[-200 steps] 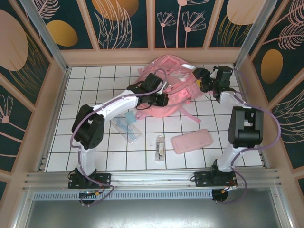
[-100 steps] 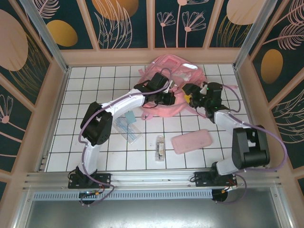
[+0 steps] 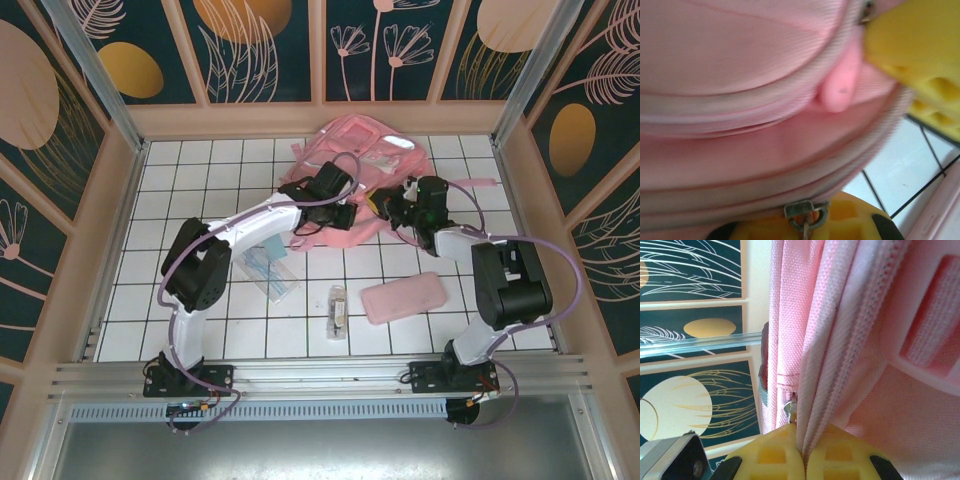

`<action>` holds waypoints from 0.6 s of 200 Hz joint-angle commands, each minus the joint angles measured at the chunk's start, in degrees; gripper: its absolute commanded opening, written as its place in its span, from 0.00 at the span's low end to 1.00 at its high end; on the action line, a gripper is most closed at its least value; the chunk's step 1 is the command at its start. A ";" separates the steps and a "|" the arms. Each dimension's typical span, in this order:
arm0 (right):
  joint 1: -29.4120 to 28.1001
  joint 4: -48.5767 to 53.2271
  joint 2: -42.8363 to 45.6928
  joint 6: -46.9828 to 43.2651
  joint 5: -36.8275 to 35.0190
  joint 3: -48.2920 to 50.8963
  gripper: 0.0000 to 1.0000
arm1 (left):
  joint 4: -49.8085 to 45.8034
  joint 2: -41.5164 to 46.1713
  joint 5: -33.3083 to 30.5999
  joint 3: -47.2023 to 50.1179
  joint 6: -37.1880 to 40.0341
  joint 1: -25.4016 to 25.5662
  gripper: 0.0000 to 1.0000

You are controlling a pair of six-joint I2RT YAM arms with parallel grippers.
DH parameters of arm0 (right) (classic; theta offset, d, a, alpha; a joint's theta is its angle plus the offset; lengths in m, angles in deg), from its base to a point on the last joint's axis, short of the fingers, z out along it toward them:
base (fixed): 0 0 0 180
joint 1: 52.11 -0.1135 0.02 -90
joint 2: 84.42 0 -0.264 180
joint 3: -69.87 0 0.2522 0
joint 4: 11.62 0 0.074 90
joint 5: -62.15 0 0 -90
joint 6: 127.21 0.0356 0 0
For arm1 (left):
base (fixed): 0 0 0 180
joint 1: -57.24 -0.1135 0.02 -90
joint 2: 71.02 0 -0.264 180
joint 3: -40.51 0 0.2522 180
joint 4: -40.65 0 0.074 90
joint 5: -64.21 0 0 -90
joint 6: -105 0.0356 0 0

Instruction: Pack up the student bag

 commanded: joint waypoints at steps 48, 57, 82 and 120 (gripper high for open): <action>4.12 6.39 3.18 -9.28 -3.15 -2.42 0.00 | -11.39 4.16 -13.17 1.86 7.43 -12.83 0.00; 4.09 6.88 2.95 -9.72 -3.19 -3.03 0.00 | -11.29 4.08 -10.31 1.76 7.00 -12.82 0.00; 4.14 9.64 2.82 -13.00 -4.06 -5.13 0.00 | -10.96 5.10 -9.41 2.94 7.22 -12.86 0.00; 4.56 19.65 1.57 -24.30 -8.38 -12.10 0.00 | -14.18 3.64 -17.51 4.90 10.72 -12.91 0.00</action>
